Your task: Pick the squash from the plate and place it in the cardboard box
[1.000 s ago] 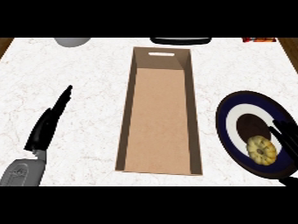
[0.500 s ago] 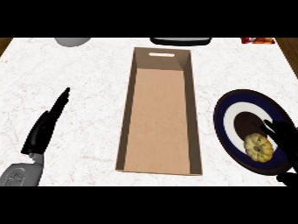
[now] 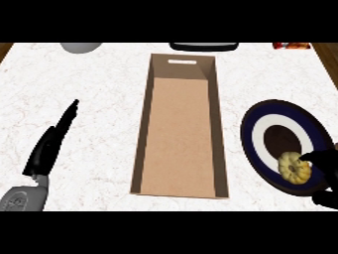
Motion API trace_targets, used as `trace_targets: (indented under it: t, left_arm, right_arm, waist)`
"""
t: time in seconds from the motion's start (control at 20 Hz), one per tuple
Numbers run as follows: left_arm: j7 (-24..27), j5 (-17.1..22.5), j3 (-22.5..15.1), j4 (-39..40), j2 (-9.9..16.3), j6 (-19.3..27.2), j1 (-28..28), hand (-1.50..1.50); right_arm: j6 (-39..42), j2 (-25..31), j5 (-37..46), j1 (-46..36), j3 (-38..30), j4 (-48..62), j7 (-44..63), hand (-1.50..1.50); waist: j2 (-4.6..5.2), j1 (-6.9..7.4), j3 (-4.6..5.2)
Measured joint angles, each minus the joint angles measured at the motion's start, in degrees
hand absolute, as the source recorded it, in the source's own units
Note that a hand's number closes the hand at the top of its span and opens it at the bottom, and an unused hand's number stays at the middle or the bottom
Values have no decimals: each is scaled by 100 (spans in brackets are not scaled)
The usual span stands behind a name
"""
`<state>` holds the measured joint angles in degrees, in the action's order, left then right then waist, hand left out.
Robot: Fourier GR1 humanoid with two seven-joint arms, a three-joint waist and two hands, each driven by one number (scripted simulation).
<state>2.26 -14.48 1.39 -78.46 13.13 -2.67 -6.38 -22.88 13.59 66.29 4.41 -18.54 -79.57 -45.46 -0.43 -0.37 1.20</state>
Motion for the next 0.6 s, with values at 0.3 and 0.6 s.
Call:
trace_targets:
  t: [0.3,0.6]
  left_arm:
    - [-7,0,64,177,6,-41,-171,0]
    - [-15,-26,-62,146,-51,-108,-296,0]
  right_arm:
    - [-398,-303,13,159,40,-267,-37,150]
    - [46,-616,1362,344,947,-636,889,150]
  waist:
    - [3,-42,-2]
    - [52,211,173]
